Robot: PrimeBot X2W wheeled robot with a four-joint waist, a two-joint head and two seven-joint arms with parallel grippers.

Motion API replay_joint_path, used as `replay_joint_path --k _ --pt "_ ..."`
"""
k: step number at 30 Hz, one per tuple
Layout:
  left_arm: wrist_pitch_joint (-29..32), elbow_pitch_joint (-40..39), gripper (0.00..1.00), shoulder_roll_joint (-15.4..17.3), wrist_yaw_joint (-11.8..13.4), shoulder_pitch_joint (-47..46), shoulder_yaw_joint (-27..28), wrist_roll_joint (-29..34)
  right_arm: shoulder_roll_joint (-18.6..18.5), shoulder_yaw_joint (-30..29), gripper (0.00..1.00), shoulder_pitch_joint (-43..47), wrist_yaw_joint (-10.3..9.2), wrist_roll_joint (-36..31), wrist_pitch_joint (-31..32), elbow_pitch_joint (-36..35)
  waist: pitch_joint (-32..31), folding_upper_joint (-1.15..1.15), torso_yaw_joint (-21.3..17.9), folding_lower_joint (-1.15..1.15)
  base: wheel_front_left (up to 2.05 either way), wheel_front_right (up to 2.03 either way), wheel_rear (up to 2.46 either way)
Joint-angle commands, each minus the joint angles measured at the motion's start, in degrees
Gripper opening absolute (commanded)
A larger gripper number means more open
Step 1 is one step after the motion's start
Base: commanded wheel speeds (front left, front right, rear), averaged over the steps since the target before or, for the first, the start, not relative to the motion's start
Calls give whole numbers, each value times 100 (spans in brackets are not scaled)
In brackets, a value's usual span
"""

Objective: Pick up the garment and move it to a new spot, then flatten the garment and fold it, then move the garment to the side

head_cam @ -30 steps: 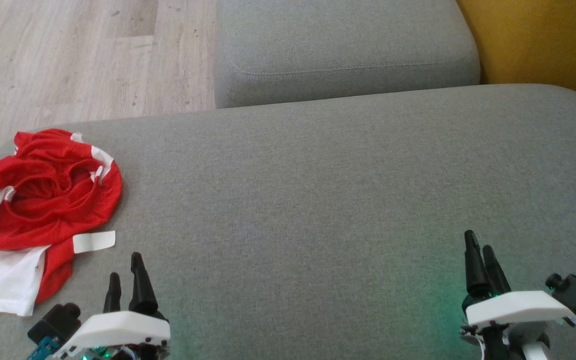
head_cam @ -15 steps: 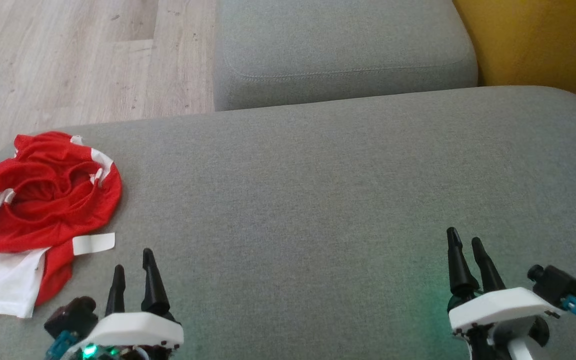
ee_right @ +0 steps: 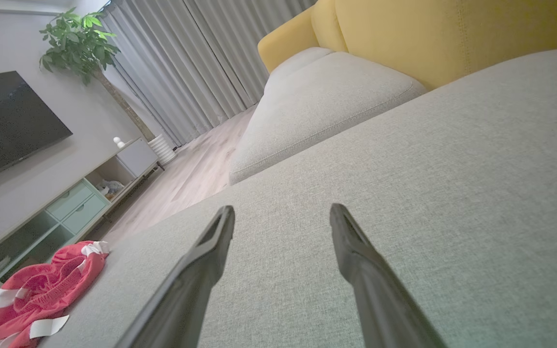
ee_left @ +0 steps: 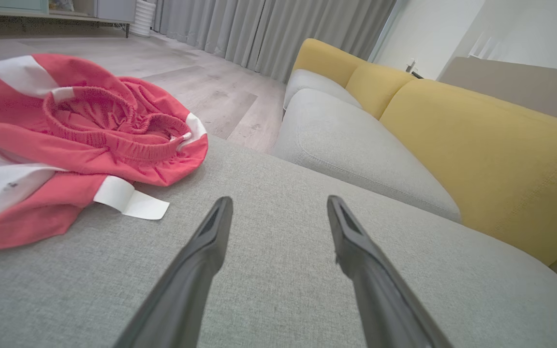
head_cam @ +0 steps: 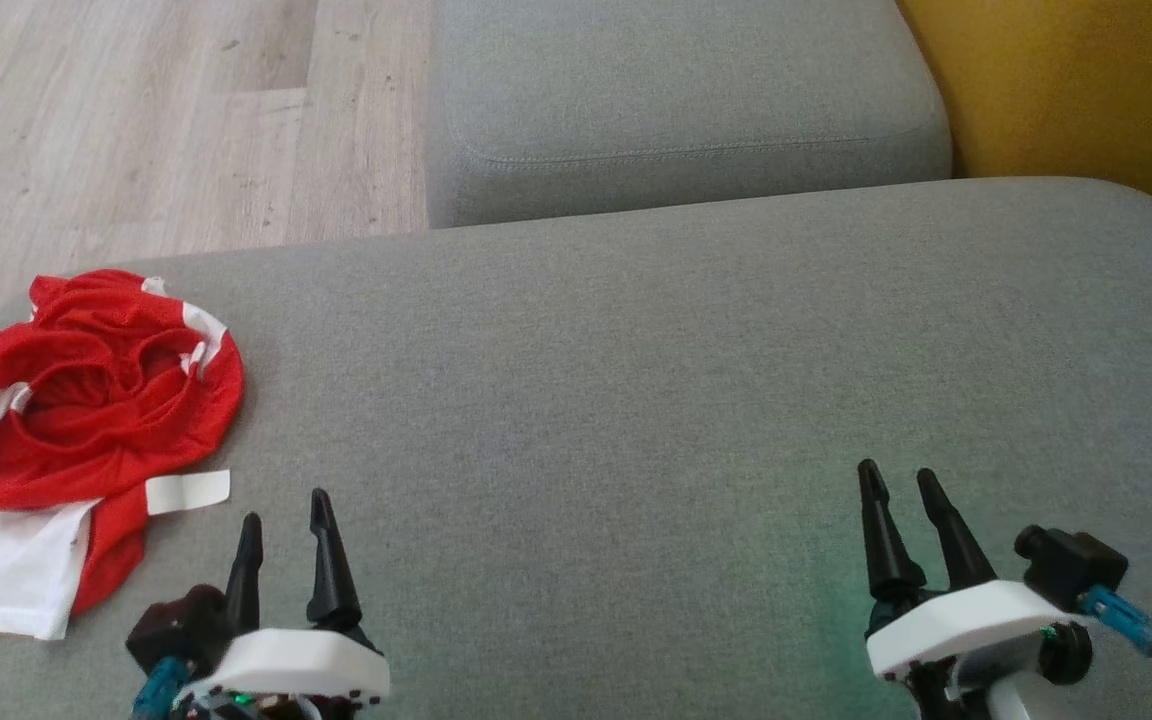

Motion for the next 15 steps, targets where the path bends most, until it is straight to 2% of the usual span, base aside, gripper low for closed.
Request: replay_joint_path --k 1,15 --pt "-117 -216 100 47 58 -172 73 227 -43 166 100 -365 -3 -235 -132 -152 -10 0 -1 0 0 0 0" --pt "-338 -181 100 52 162 -175 -42 1149 -49 290 100 -391 -4 -1147 -351 -44 -67 0 -37 0 0 0 0"
